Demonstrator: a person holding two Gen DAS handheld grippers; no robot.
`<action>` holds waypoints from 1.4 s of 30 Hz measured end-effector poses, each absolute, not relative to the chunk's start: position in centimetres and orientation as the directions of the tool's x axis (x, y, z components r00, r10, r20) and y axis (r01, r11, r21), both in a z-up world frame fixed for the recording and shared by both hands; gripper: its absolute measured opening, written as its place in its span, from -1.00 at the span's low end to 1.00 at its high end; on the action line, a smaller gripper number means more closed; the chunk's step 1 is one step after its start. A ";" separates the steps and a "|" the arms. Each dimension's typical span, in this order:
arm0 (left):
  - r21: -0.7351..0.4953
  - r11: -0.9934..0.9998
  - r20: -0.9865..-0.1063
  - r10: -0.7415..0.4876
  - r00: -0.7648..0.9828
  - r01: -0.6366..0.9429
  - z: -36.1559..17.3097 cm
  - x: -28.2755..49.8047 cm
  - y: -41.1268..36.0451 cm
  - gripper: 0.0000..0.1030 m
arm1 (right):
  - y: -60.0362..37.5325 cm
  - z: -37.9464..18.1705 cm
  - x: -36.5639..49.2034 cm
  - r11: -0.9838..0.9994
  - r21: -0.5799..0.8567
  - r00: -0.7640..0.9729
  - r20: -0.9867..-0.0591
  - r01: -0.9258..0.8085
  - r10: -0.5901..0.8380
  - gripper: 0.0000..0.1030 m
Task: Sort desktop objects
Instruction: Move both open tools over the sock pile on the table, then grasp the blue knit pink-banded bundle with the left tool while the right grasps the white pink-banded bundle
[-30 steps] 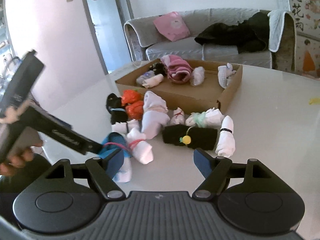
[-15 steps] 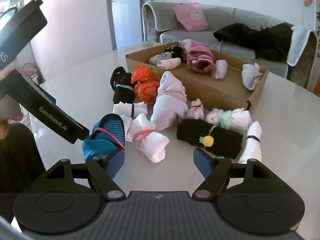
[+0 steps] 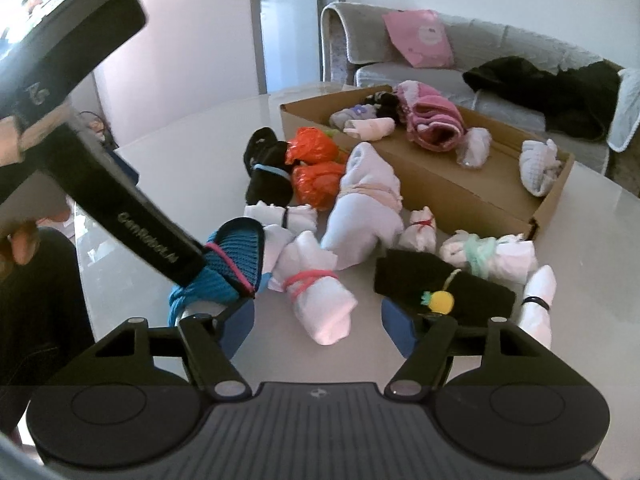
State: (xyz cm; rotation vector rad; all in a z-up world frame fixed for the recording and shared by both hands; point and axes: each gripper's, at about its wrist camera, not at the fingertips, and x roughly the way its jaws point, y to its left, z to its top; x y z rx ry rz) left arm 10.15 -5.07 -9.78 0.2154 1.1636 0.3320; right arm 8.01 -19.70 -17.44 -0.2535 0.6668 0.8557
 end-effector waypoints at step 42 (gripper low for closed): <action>-0.059 0.990 -0.957 -0.019 0.289 -0.130 -6.6 11.3 -6.5 0.97 | -21.8 -17.8 9.4 0.639 0.081 0.439 -0.661 -0.765 0.609 -0.25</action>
